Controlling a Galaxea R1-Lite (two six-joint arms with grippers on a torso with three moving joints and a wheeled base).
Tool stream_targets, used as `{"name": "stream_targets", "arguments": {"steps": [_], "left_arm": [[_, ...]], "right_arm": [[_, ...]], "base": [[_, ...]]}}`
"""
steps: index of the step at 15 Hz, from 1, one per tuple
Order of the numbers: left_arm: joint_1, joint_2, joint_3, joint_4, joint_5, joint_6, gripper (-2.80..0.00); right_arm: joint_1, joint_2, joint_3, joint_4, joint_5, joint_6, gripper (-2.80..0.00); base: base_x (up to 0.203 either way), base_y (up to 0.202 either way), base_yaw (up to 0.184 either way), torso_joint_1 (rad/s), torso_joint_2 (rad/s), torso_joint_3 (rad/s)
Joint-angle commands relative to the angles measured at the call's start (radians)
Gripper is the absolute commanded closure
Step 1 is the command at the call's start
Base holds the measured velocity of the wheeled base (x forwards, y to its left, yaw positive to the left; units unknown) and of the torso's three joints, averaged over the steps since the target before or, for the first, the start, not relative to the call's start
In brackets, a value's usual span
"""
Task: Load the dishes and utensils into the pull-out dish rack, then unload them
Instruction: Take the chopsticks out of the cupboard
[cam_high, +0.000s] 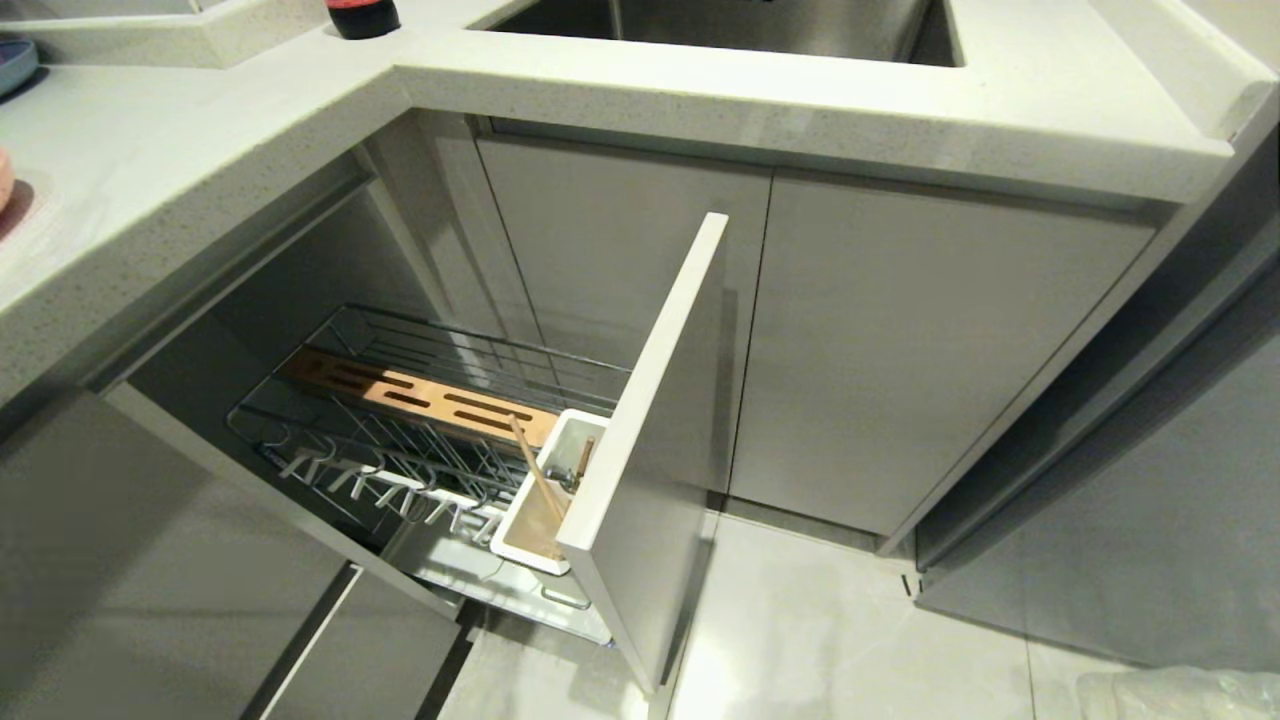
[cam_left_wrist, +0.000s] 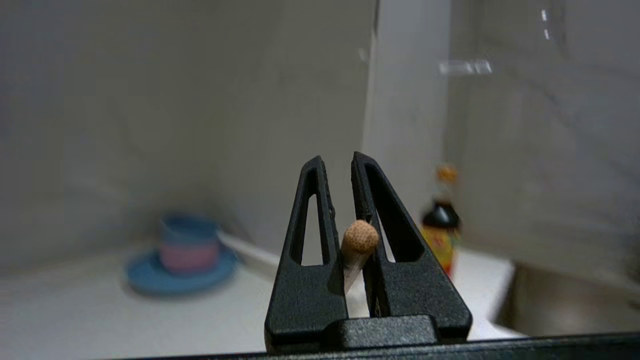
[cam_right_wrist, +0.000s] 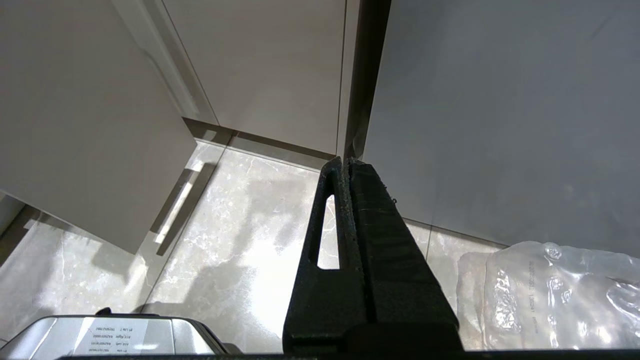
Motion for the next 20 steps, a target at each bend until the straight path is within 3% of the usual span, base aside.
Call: {"name": "stream_targets", "arguments": {"steps": [1, 4, 7, 13, 16, 17, 20], "left_arm": [[0.134, 0.026, 0.015, -0.061, -0.046, -0.017, 0.00], [0.304, 0.092, 0.064, -0.150, -0.182, -0.057, 0.00], [0.396, 0.175, 0.075, -0.252, -0.255, -0.019, 0.00], [0.422, 0.216, 0.159, -0.269, -0.258, 0.069, 0.00], [0.434, 0.222, 0.177, -0.273, -0.226, 0.058, 0.00], [0.439, 0.221, 0.171, -0.275, -0.187, 0.034, 0.00], [0.448, 0.206, 0.125, -0.226, -0.073, -0.183, 0.00]], "right_arm": [[0.000, -0.001, 0.000, 0.000, 0.000, -0.001, 0.00], [0.000, -0.001, 0.000, 0.000, 0.000, -0.001, 0.00], [0.000, -0.001, 0.001, 0.000, 0.000, -0.001, 0.00], [0.000, -0.001, 0.000, 0.000, 0.000, -0.001, 0.00], [0.000, -0.001, 0.000, 0.000, 0.000, -0.001, 0.00], [0.000, -0.001, 0.000, 0.000, 0.000, -0.001, 0.00], [0.000, 0.000, 0.000, 0.000, 0.000, -0.001, 0.00]], "base": [[0.000, 0.000, 0.000, 0.000, 0.00, 0.000], [0.000, 0.000, 0.000, 0.000, 0.00, 0.000], [0.000, 0.000, 0.000, 0.000, 0.00, 0.000], [0.000, 0.000, 0.000, 0.000, 0.00, 0.000], [0.000, 0.000, 0.000, 0.000, 0.00, 0.000], [0.000, 0.000, 0.000, 0.000, 0.00, 0.000], [0.000, 0.000, 0.000, 0.000, 0.00, 0.000]]}}
